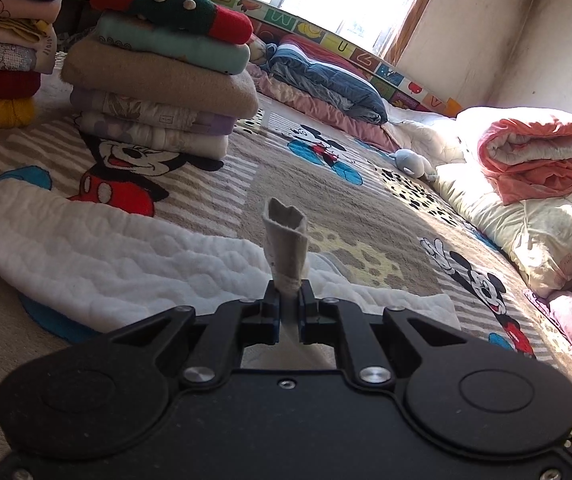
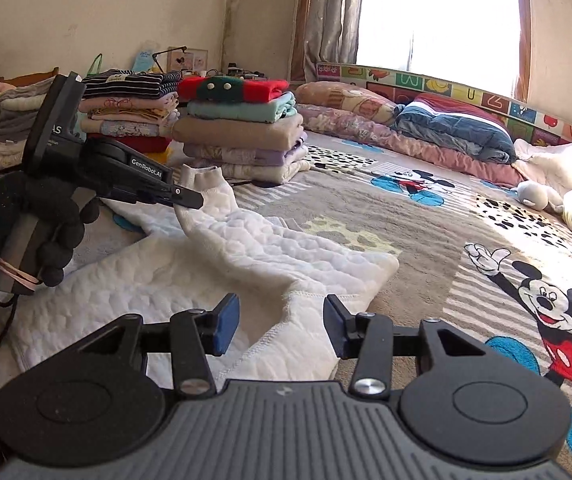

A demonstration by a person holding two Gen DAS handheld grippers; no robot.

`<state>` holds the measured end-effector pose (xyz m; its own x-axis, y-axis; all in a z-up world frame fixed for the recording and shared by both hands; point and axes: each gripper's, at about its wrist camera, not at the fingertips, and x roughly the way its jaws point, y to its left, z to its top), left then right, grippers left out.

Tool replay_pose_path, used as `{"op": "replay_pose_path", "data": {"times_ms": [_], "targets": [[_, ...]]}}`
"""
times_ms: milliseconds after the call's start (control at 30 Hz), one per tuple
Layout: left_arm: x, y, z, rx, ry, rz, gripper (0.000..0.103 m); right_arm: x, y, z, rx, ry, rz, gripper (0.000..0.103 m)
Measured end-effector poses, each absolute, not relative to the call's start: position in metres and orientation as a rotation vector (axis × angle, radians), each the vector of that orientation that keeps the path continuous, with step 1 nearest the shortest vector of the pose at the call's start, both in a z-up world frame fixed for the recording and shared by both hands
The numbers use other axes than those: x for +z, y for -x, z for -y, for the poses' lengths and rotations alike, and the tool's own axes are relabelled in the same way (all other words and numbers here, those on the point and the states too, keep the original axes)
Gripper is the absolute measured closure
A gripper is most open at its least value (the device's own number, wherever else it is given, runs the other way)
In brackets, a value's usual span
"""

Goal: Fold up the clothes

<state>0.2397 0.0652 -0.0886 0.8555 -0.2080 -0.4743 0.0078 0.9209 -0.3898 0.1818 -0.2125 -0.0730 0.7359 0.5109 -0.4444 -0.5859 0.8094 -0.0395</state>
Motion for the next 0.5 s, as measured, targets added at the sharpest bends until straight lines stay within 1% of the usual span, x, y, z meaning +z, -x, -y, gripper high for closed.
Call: {"op": "replay_pose_path", "data": {"times_ms": [200, 300, 500], "targets": [[-0.094, -0.236, -0.067, -0.104, 0.369, -0.58, 0.096, -0.072, -0.237, 0.211, 0.597, 0.181, -0.45, 0.057], [-0.095, -0.235, -0.065, -0.109, 0.349, -0.593, 0.096, -0.077, -0.274, 0.208, 0.613, 0.156, -0.495, 0.057], [-0.094, -0.228, -0.059, -0.14, 0.298, -0.606, 0.096, -0.105, -0.339, 0.202, 0.611, 0.11, -0.649, 0.057]]}}
